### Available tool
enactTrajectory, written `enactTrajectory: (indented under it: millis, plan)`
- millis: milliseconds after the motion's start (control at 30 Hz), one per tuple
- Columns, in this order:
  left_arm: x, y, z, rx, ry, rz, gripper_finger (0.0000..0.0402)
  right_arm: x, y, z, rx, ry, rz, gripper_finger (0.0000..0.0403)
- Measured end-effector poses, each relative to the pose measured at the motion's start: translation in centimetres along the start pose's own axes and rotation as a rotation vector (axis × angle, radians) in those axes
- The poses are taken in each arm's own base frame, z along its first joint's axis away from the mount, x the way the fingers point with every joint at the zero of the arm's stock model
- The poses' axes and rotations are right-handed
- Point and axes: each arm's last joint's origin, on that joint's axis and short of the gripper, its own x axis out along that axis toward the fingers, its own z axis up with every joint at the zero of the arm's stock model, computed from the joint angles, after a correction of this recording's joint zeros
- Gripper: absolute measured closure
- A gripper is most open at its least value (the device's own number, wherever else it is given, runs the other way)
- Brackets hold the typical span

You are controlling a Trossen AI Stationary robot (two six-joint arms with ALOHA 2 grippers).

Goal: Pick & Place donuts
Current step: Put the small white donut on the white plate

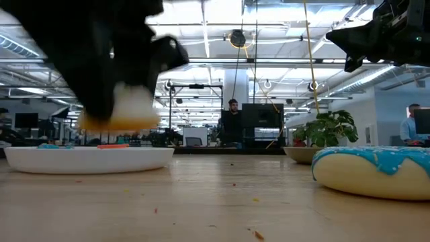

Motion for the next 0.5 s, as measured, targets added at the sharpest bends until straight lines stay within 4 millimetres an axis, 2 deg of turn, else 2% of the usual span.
enactTrajectory:
  millis: [100,200,400,500]
  plan:
    - [-2.7,0.4,0.1,-0.016,-0.052,-0.005,0.023,0.0,0.0,0.0,0.0,0.0,0.0,0.0403]
    - [-6.5,0.5,0.0,-0.023,-0.135,0.003,0.0223,0.0,0.0,0.0,0.0,0.0,0.0,0.0403]
    - [-13.6,1.3,-1.5,-0.137,-0.28,0.073,0.0216,0.0,0.0,0.0,0.0,0.0,0.0,0.0403]
    - [-15.4,1.5,-2.2,-0.185,-0.315,0.104,0.0216,0.0,0.0,0.0,0.0,0.0,0.0,0.0403]
